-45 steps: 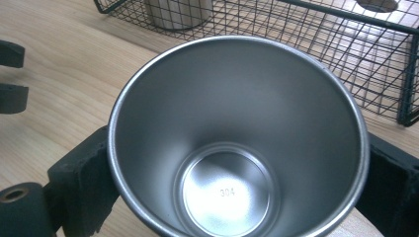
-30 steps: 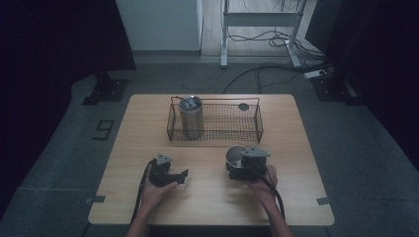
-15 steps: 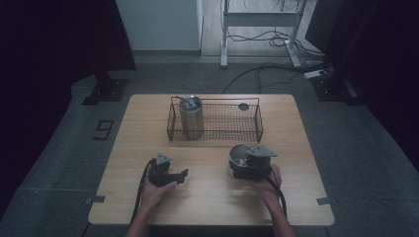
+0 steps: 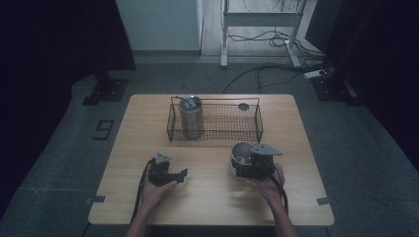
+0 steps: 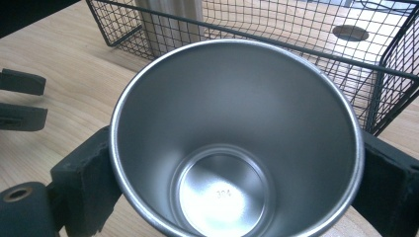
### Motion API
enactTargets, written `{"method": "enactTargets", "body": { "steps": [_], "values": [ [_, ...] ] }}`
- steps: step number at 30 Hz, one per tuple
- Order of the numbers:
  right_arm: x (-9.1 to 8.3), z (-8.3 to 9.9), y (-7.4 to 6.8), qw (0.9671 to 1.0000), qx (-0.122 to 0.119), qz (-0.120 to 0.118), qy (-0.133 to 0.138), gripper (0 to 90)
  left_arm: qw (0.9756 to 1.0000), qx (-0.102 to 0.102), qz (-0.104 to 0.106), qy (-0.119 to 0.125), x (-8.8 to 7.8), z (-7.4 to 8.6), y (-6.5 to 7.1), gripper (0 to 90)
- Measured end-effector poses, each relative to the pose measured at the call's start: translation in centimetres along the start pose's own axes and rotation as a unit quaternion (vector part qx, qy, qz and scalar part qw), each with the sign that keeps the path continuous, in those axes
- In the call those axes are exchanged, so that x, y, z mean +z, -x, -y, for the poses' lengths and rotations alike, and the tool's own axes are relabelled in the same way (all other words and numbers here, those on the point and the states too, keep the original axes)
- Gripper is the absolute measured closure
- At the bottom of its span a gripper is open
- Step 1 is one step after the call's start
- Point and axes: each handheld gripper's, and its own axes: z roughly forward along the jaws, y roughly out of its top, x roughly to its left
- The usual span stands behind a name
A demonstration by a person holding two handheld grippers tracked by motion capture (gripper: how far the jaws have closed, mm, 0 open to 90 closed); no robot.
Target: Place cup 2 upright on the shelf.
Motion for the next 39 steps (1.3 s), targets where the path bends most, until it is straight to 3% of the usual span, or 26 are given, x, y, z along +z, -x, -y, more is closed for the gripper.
{"method": "enactTargets", "body": {
  "steps": [20, 26, 39],
  "values": [
    [-0.3, -0.9, -0.2, 1.0000, -0.004, 0.002, 0.007, 7.0, 1.0000, -0.007, -0.002, 0.002, -0.3, 0.4, -0.3, 14.8],
    [-0.8, -1.8, -0.1, 0.9998, -0.004, 0.009, 0.016, 7.0, 1.0000, -0.006, 0.001, 0.004, -0.5, 0.5, -0.3, 14.8],
    [-1.3, -3.8, 0.7, 0.9998, -0.002, 0.016, 0.009, 7.0, 1.0000, -0.005, 0.006, 0.005, -0.8, 0.5, -0.5, 14.8]
  ]
}}
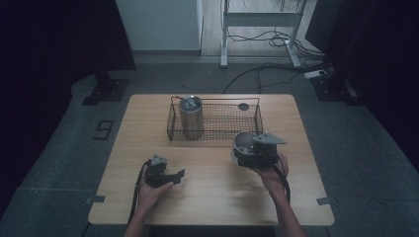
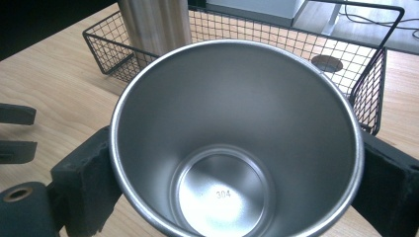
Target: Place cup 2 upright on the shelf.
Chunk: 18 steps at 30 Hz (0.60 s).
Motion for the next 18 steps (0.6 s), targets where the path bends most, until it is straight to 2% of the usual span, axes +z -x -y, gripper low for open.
{"method": "enactTargets", "body": {
  "steps": [6, 18],
  "values": [
    [0.22, -0.41, 0.25, 1.0000, 0.004, -0.002, -0.001, 7.0, 1.0000, 0.008, -0.003, -0.003, -0.11, 0.09, 0.22, 14.8],
    [0.19, -1.06, 0.95, 1.0000, 0.007, -0.001, 0.004, 7.0, 1.0000, 0.005, -0.005, -0.004, -0.10, 0.11, 0.12, 14.8]
  ]
}}
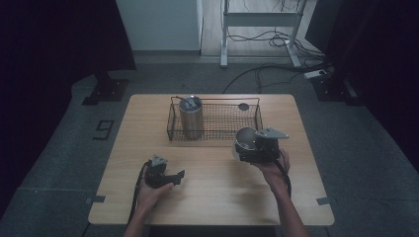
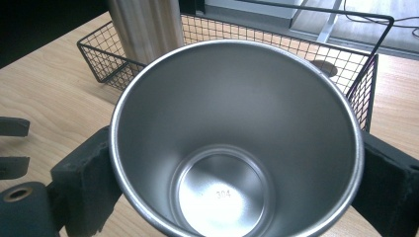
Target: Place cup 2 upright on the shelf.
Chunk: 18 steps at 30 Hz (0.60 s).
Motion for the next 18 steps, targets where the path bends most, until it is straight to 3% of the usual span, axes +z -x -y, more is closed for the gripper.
{"method": "enactTargets", "body": {
  "steps": [10, 18],
  "values": [
    [-0.2, -0.7, 0.5, 1.0000, 0.003, 0.003, 0.004, 7.0, 0.9999, 0.003, -0.003, -0.010, 0.4, 0.1, -0.1, 14.8],
    [0.1, -2.0, 0.8, 1.0000, -0.002, 0.007, 0.005, 6.9, 1.0000, -0.005, -0.004, 0.000, -0.3, -0.1, -0.7, 14.8]
  ]
}}
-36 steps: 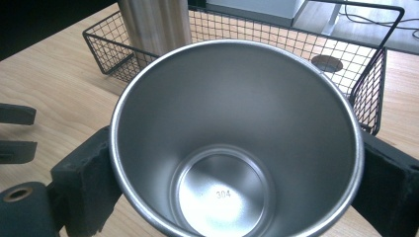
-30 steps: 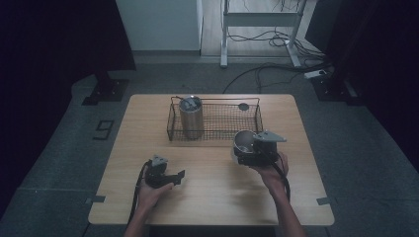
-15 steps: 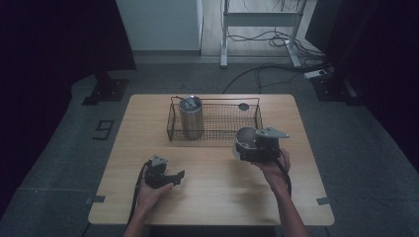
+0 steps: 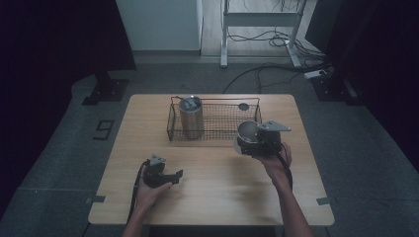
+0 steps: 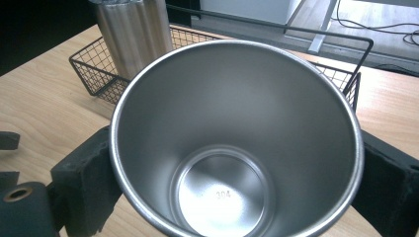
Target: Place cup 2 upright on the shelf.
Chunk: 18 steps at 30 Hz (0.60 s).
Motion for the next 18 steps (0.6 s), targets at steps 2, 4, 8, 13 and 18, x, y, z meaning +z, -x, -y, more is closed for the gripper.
{"method": "enactTargets", "body": {
  "steps": [2, 4, 8, 13, 18],
  "values": [
    [0.2, -0.5, 0.0, 1.0000, -0.004, 0.001, 0.001, 6.9, 1.0000, 0.000, -0.001, 0.001, -0.1, 0.0, -0.1, 14.8],
    [0.3, -0.7, 0.0, 1.0000, -0.004, 0.000, 0.001, 6.9, 1.0000, -0.002, 0.001, 0.002, -0.1, 0.0, -0.2, 14.8],
    [0.7, -1.2, 0.2, 1.0000, -0.004, 0.000, -0.002, 7.0, 1.0000, -0.005, 0.001, 0.003, -0.3, -0.1, -0.4, 14.8],
    [1.0, -1.7, 0.4, 1.0000, -0.004, 0.001, -0.002, 7.0, 0.9999, -0.009, 0.001, 0.005, -0.5, -0.1, -0.6, 14.8],
    [1.3, -2.2, 0.5, 0.9999, -0.009, 0.001, -0.005, 7.0, 1.0000, -0.003, 0.001, 0.004, -0.5, -0.1, -0.5, 14.8]
  ]
}}
